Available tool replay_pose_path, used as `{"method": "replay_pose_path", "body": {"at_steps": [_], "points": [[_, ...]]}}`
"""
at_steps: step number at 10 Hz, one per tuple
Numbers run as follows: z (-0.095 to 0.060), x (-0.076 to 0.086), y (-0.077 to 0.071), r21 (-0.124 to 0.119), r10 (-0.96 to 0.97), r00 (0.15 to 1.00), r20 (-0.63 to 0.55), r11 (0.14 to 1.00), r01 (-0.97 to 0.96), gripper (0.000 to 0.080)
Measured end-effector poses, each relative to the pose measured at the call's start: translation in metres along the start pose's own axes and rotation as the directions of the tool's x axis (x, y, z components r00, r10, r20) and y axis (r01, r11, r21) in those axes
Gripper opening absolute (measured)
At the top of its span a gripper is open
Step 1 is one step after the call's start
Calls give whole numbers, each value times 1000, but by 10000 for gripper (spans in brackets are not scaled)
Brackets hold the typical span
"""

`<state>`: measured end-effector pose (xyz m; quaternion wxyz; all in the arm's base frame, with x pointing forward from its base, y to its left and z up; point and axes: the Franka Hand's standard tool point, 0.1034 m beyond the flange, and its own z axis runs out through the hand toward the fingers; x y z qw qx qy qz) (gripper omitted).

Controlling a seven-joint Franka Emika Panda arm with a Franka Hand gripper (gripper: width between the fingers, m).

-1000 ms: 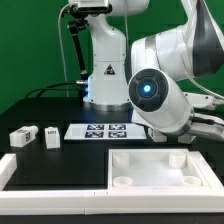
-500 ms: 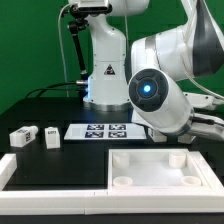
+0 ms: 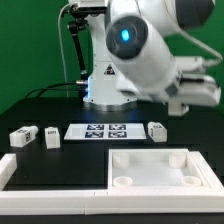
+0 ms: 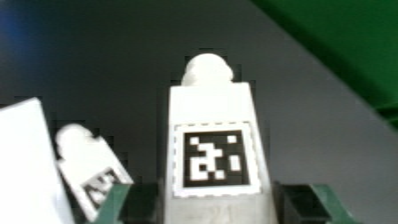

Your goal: Assemble square table

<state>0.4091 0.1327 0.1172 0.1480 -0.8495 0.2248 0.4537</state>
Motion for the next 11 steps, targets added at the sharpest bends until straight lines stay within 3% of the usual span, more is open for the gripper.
{"method": "replay_pose_path", "body": {"at_steps": [1, 2, 4, 5, 6, 7, 9, 11], "points": [[-3, -1, 0, 2, 9, 1000, -5, 1000, -9, 291], [-4, 6, -5, 14, 3, 996, -85, 1000, -2, 291], [-10, 5, -8, 28, -9, 977, -215, 999, 16, 291], [-27, 1, -6, 3, -35, 961, -275, 999, 37, 291], [-60, -11, -5, -56, -82, 928, -364, 996, 67, 291], [-81, -21, -9, -97, -124, 886, -447, 991, 90, 291], [-72, -15, -12, -81, -131, 816, -564, 991, 104, 291], [-77, -9, -21, -65, -134, 715, -686, 990, 123, 291]]}}
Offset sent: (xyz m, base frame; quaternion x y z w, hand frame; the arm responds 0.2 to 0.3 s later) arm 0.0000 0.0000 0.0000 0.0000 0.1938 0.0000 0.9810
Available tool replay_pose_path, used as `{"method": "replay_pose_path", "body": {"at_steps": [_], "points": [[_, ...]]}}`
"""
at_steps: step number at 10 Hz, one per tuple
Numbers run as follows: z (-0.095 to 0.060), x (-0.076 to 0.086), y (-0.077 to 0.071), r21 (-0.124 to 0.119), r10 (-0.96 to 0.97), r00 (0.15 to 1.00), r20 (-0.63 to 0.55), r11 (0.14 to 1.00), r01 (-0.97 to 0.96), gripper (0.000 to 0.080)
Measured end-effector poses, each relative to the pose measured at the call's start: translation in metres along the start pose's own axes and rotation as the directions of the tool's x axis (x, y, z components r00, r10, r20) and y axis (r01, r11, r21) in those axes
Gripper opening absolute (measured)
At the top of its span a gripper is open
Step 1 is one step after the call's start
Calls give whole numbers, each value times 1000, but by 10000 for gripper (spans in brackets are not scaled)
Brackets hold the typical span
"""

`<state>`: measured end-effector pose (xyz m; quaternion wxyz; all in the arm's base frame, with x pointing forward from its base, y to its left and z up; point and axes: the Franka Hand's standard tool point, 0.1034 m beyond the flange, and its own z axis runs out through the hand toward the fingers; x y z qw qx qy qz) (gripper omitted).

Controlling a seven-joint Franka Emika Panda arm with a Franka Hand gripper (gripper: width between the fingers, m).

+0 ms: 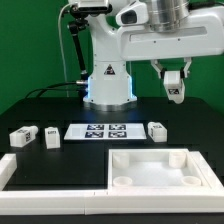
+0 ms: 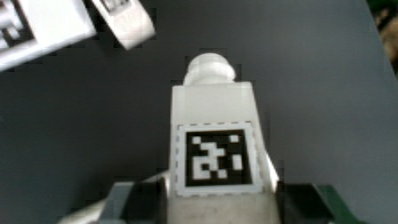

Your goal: Assemble square table

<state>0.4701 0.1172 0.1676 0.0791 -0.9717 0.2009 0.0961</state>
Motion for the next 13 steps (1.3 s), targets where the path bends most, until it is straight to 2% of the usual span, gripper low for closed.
{"method": "replay_pose_path", "body": {"at_steps": [1, 2, 3, 4, 5, 6, 7, 8, 9, 11, 12, 13], "points": [[11, 18, -4, 3, -33, 994, -109, 999, 33, 291], [9, 37, -10, 6, -44, 987, -153, 999, 45, 291], [-10, 62, -24, 3, -76, 953, -295, 997, 81, 291], [-21, 64, -35, -97, -190, 915, -356, 981, 166, 291], [-19, 62, -45, -48, -169, 889, -426, 985, 164, 291], [-14, 57, -48, -17, -161, 873, -461, 985, 172, 291], [-13, 53, -53, 1, -159, 864, -478, 983, 181, 291], [-10, 49, -61, 39, -145, 845, -515, 981, 192, 291], [5, 46, -54, -1, -189, 850, -491, 976, 216, 291], [-13, 87, -48, -72, -284, 813, -507, 955, 289, 291], [-19, 110, -39, -120, -351, 783, -513, 933, 339, 291], [-27, 122, -37, -133, -362, 774, -520, 929, 346, 291]]}}
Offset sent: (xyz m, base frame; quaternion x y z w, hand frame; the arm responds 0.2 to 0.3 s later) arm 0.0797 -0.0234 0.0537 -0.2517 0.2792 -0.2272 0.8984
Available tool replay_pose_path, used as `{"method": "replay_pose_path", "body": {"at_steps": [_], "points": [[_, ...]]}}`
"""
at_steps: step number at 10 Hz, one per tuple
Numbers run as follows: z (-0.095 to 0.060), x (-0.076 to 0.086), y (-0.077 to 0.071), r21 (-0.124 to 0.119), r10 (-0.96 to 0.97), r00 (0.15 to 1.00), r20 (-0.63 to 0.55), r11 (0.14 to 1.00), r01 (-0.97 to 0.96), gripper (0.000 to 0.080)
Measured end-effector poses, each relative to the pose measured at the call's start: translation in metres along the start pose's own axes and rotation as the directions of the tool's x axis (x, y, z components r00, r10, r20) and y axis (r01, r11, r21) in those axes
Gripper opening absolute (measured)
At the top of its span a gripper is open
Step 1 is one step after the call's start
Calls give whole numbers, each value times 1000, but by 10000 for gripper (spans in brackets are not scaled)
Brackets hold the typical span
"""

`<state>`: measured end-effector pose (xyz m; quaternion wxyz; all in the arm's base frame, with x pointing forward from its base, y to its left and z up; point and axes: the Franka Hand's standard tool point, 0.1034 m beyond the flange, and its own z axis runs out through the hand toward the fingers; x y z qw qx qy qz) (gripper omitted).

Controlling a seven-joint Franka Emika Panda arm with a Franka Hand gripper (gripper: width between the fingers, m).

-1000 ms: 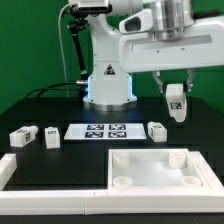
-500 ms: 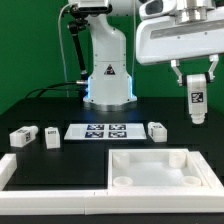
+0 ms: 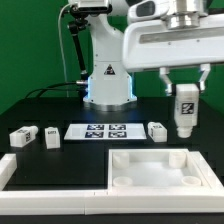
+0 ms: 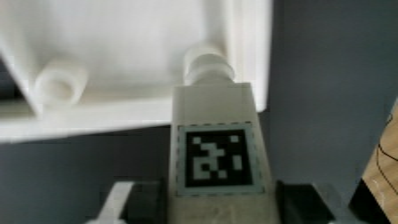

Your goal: Assemble square table

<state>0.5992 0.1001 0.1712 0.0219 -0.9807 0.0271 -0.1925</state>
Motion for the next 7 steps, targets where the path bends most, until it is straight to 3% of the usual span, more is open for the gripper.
{"method": "replay_pose_path", "body": {"at_steps": [5, 7], "points": [[2, 0, -5, 17, 12, 1000, 1, 1000, -12, 291], [21, 9, -14, 33, 4, 1000, -30, 999, -3, 291]]}}
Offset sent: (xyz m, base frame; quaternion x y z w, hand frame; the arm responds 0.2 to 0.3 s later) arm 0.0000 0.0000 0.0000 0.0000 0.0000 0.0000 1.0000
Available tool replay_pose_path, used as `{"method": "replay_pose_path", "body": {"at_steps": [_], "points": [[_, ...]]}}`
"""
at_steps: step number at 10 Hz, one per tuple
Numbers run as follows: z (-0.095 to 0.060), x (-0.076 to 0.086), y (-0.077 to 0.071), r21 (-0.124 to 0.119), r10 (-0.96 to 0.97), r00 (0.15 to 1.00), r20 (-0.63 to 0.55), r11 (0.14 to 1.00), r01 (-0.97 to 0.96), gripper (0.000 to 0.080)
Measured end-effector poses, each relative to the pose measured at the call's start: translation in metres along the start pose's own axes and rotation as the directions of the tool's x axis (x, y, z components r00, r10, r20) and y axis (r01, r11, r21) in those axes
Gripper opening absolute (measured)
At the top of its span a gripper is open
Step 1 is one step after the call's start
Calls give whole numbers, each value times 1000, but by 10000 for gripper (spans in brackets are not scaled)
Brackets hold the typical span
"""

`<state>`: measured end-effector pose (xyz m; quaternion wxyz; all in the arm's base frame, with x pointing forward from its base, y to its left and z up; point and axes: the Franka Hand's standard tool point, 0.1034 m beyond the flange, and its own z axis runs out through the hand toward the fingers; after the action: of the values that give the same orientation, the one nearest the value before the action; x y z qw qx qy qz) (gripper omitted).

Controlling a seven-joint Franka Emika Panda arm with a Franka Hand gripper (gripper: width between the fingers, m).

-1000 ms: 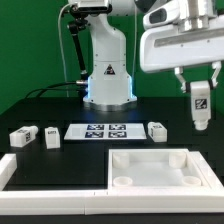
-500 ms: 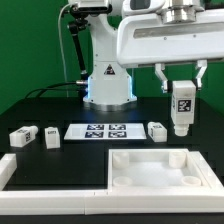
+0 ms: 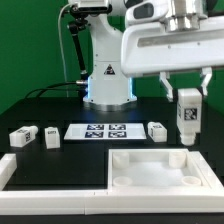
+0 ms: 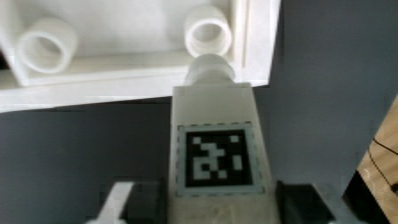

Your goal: Assemble square table

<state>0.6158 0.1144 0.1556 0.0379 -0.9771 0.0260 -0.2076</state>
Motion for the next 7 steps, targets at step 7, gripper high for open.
{"method": "replay_pose_path", "body": {"at_steps": [7], "points": [[51, -18, -2, 14, 26, 1000, 12, 1000, -26, 291]]}}
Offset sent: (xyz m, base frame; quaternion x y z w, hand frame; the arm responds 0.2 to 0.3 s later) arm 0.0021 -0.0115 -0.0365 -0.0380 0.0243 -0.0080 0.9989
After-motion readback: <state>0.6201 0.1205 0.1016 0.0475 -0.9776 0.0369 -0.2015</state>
